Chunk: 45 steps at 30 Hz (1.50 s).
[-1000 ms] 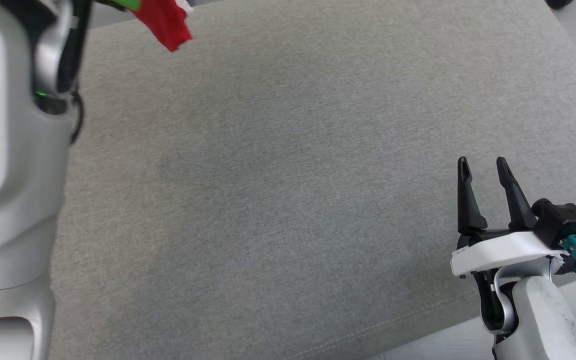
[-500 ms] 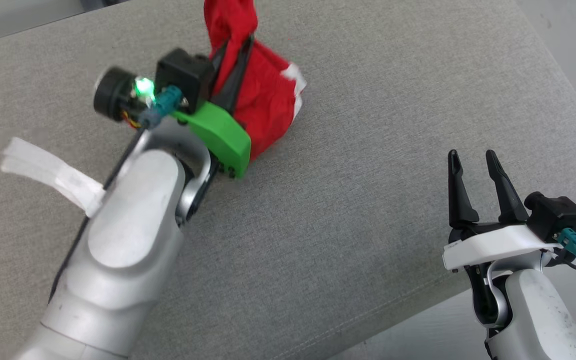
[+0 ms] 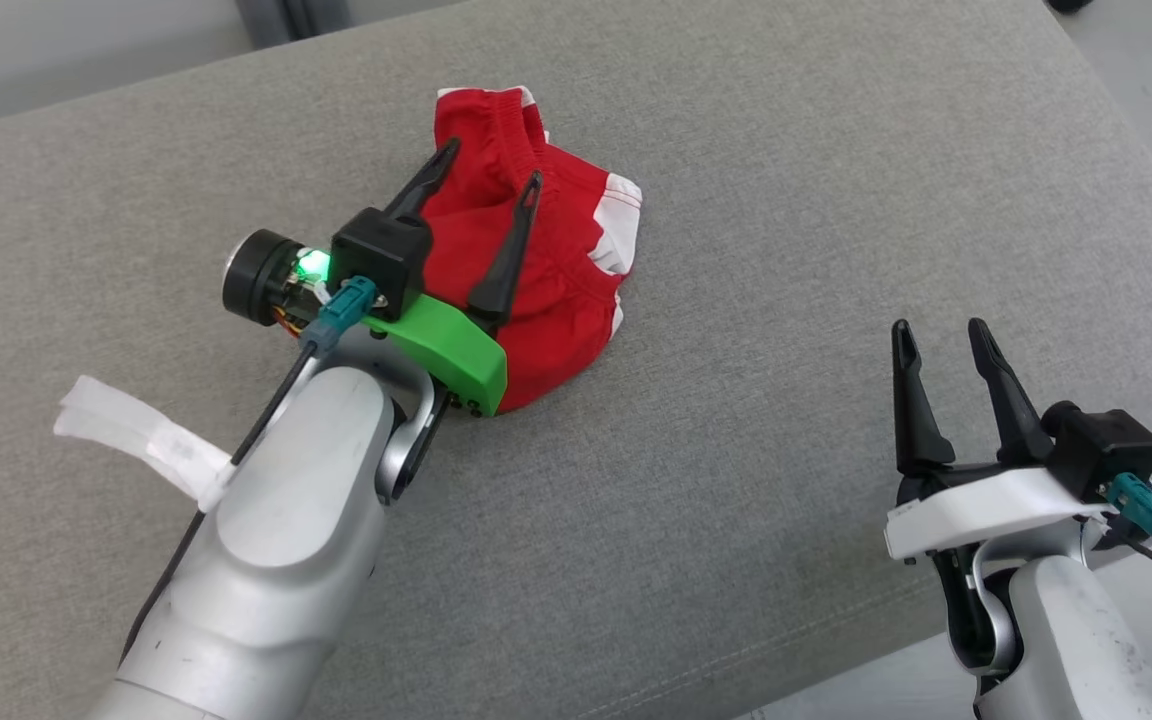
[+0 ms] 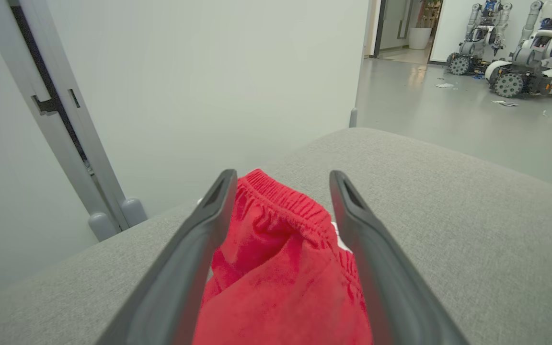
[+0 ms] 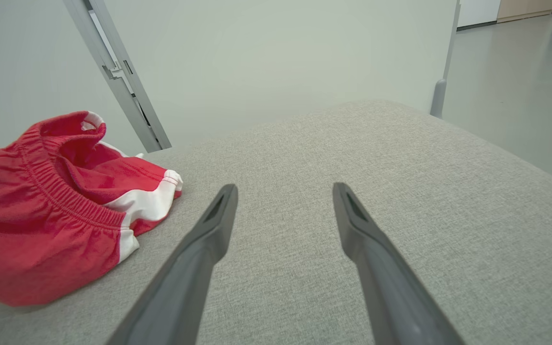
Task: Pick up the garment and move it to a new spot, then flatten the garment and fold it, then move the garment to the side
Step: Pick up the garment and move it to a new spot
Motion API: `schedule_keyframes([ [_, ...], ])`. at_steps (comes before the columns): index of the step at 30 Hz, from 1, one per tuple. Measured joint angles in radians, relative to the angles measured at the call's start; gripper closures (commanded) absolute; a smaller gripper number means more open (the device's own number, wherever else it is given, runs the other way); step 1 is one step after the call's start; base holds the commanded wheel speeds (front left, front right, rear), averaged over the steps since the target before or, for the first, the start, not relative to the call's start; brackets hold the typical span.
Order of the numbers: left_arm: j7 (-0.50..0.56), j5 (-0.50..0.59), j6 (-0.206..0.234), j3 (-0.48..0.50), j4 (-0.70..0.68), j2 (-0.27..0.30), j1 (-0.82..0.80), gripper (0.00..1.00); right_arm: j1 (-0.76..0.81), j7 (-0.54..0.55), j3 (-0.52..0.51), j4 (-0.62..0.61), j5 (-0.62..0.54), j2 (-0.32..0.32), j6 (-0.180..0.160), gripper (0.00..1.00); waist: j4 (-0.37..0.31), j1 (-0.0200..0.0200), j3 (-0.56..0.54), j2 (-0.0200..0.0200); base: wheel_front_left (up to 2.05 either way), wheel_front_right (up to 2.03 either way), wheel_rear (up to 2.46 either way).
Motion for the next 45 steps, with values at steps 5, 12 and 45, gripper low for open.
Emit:
schedule_keyframes([
  [5, -0.03, -0.015, 0.035, 0.049, -0.041, 0.019, 0.026, 0.0, 0.03, 0.0, -0.01, -0.016, -0.028, 0.0, 0.0, 0.0, 0.045, 0.0, -0.045, 0.0, 0.0, 0.0, 0.0],
  [12, -0.04, -0.027, 0.077, 0.14, -0.144, 0.091, 0.137, 0.0, 0.057, 0.0, -0.011, -0.022, -0.051, 0.0, 0.0, 0.0, 0.125, 0.0, -0.099, 0.0, 0.0, 0.0, 0.0],
  [45, -0.042, -0.027, 0.112, 0.412, -0.435, 0.111, 0.718, 0.0, 0.15, 0.033, 0.041, -0.052, -0.091, 0.0, 0.0, 0.0, 0.281, 0.0, -0.261, 0.0, 0.0, 0.0, 0.0],
])
